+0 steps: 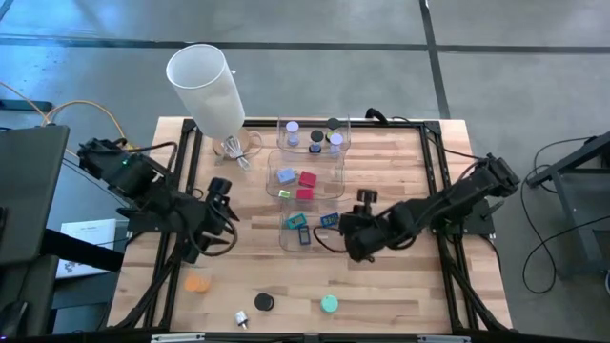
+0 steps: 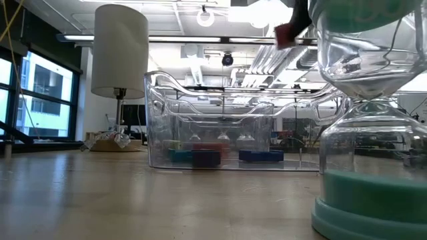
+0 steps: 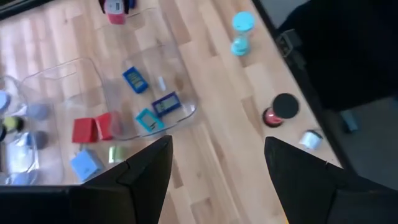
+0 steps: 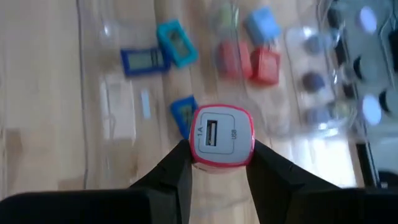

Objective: Pick & Place Office items
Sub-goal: Put the small red charger adapter into the middle transparent bin

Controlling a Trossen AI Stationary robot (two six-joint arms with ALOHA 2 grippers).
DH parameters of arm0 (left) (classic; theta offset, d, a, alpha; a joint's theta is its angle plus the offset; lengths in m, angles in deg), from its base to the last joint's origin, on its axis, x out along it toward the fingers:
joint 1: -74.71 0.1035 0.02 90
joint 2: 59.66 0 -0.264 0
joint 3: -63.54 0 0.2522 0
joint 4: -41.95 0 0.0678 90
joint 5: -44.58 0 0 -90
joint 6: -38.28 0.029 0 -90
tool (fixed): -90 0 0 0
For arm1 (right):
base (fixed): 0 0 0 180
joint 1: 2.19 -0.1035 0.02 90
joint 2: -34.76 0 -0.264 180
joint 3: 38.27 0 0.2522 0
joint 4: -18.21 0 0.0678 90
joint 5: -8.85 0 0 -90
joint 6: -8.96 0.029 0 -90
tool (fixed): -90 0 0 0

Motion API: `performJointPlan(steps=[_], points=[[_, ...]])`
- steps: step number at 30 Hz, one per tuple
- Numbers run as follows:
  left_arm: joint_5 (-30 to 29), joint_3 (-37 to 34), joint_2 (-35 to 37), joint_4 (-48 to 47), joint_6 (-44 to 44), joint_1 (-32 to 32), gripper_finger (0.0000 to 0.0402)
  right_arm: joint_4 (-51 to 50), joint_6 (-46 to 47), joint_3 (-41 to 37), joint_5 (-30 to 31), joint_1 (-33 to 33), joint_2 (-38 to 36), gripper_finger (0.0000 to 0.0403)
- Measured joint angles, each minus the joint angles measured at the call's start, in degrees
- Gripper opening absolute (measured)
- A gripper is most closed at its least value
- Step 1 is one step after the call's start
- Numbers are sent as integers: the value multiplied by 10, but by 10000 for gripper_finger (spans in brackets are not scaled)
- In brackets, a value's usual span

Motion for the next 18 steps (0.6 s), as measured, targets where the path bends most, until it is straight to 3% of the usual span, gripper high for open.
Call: performJointPlan(steps=[8, 14, 18], points=[[-17, -154, 57, 67, 14, 2, 246, 116, -143, 0, -18, 87, -44, 110], [-35, -267, 126, 153, 25, 8, 246, 234, -247, 0, -89, 169, -56, 110], [-34, -326, 176, 226, 29, 21, 246, 262, -268, 0, -148, 235, -50, 110]])
